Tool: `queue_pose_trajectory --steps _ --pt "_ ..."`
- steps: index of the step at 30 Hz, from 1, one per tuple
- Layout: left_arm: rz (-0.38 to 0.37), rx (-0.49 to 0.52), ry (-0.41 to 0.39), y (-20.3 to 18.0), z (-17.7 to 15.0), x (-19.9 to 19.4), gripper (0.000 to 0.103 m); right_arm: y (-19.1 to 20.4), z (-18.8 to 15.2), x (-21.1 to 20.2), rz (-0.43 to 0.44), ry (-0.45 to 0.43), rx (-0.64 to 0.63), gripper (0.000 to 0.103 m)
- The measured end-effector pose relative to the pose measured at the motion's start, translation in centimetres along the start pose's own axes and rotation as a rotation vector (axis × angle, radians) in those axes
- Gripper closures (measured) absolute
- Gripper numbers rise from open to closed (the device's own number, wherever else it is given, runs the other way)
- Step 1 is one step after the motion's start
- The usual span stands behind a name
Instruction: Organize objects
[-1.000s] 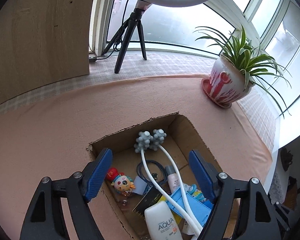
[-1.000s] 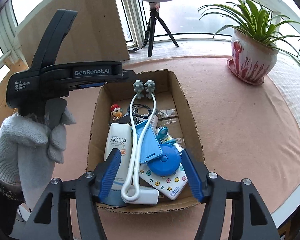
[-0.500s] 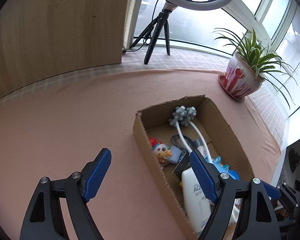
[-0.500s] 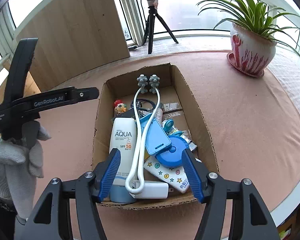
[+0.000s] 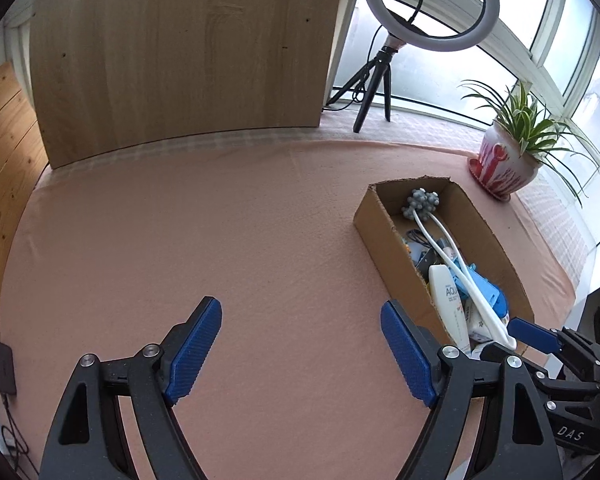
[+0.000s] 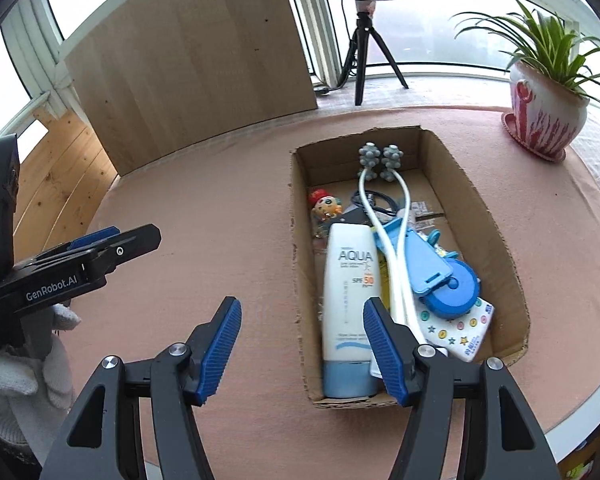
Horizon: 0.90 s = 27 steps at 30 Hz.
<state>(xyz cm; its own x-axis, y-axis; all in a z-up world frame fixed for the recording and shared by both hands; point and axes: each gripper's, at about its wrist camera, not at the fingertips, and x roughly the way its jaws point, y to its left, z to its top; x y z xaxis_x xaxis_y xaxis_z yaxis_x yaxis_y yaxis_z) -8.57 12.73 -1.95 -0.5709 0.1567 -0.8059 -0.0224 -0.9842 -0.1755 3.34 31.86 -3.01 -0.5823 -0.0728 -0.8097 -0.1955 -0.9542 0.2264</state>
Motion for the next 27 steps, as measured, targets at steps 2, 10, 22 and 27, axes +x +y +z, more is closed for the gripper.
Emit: queue_pose_trajectory --steps 2,10,22,27 --pt "0.008 -0.018 0.002 1.0 -0.6 -0.8 0.019 1.3 -0.2 0.2 0.013 0.0 -0.013 0.043" --pt "0.06 -0.063 0.007 5.2 -3.2 -3.4 0.018 6.1 -0.8 1.2 0.045 0.009 -0.09 0.043" --pt "0.148 -0.157 0.044 11.8 -8.4 -6.2 0.018 12.1 -2.4 2.7 0.014 0.029 -0.209 0.043" --pt "0.163 -0.179 0.048 12.9 -10.0 -6.6 0.018 13.6 -2.9 3.1 -0.005 0.032 -0.212 0.043"
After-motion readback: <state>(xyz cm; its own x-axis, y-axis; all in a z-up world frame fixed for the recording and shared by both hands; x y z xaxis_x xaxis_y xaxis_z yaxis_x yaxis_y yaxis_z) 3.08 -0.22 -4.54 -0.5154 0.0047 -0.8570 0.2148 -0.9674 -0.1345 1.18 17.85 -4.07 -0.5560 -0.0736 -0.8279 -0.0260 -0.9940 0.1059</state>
